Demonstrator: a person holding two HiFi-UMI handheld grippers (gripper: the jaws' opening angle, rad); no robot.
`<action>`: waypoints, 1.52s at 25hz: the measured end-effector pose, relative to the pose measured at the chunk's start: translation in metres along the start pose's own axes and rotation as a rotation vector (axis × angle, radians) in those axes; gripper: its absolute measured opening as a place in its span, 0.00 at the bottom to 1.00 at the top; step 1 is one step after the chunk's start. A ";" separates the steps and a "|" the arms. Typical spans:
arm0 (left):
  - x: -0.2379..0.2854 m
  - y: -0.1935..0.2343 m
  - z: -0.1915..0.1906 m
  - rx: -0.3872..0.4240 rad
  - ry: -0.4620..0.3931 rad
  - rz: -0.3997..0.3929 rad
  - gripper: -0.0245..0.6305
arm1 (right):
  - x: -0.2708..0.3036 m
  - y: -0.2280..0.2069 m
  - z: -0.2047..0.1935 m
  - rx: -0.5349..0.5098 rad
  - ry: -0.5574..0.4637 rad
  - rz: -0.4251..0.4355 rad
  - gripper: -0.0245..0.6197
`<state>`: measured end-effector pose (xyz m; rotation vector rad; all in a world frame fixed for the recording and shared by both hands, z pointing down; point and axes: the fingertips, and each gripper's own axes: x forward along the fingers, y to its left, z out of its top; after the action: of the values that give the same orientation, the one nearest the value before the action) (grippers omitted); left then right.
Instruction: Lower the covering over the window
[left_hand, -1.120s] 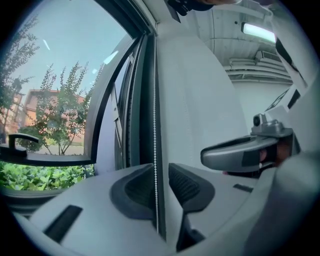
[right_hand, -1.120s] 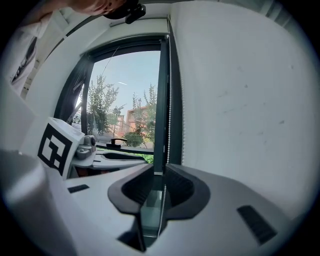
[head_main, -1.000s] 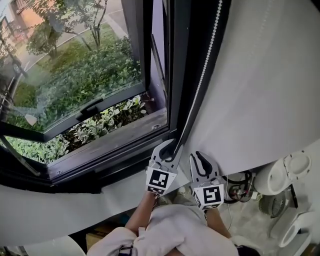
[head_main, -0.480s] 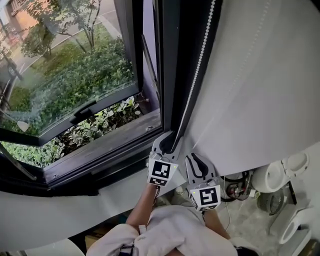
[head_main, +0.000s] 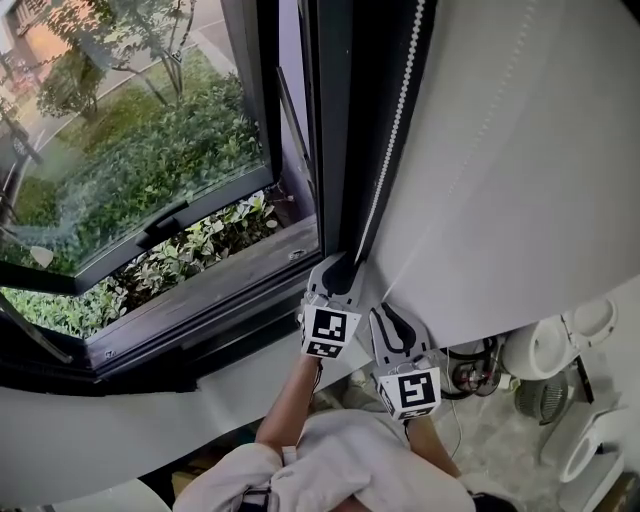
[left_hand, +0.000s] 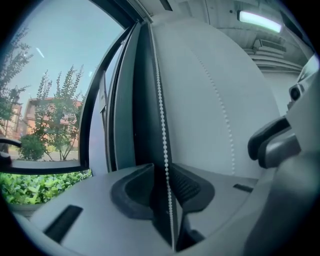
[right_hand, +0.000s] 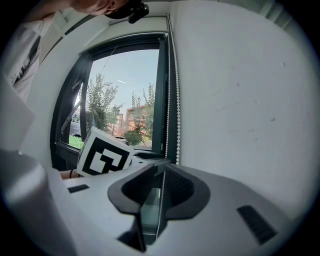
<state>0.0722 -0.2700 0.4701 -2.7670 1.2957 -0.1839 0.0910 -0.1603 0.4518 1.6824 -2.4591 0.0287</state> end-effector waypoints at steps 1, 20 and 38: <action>-0.001 0.000 0.001 -0.004 -0.004 -0.003 0.18 | -0.001 0.000 0.000 -0.001 0.000 -0.002 0.15; -0.055 -0.027 -0.008 -0.060 0.023 -0.082 0.06 | 0.001 0.017 0.056 -0.078 -0.127 0.045 0.15; -0.107 -0.041 -0.021 -0.093 0.019 -0.073 0.06 | 0.001 0.036 0.152 -0.170 -0.297 0.135 0.19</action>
<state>0.0326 -0.1616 0.4876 -2.9000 1.2394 -0.1589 0.0386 -0.1638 0.3050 1.5435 -2.6906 -0.4318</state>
